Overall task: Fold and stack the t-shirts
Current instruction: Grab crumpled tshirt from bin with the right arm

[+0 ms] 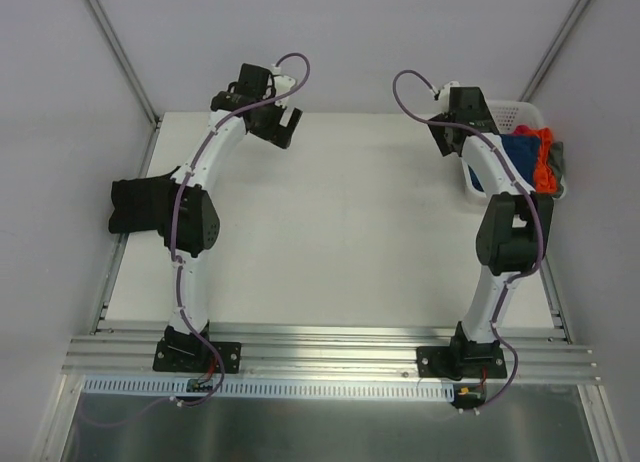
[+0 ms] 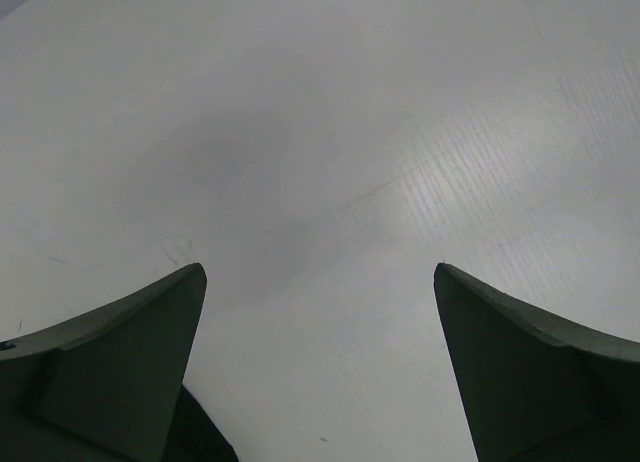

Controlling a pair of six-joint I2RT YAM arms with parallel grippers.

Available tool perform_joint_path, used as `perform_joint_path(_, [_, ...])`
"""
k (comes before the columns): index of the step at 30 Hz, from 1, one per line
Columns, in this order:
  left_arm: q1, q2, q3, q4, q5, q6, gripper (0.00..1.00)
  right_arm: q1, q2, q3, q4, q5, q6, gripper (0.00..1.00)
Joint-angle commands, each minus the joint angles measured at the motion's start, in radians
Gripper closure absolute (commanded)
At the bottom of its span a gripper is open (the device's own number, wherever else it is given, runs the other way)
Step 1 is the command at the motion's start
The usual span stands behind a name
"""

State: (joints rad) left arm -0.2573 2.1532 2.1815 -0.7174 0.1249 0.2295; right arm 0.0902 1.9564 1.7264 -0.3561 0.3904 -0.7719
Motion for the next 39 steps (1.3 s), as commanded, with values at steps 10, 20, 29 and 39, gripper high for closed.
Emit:
perform_joint_path(10, [-0.082,0.014,-0.028,-0.001,-0.12,0.12,0.02,-0.127,0.12,0.22,0.095,0.064,0.034,0.01])
perform_joint_path(20, [-0.115,0.034,-0.012,-0.004,-0.151,0.1,0.09,-0.285,0.223,0.228,0.01,-0.01,0.215,0.09])
perform_joint_path(29, [-0.138,0.053,0.011,-0.004,-0.156,0.087,0.06,-0.323,0.252,0.248,-0.052,-0.156,0.309,0.25])
perform_joint_path(39, [-0.155,0.063,0.002,-0.002,-0.154,0.068,0.06,-0.287,0.208,0.246,-0.076,-0.209,0.293,0.96])
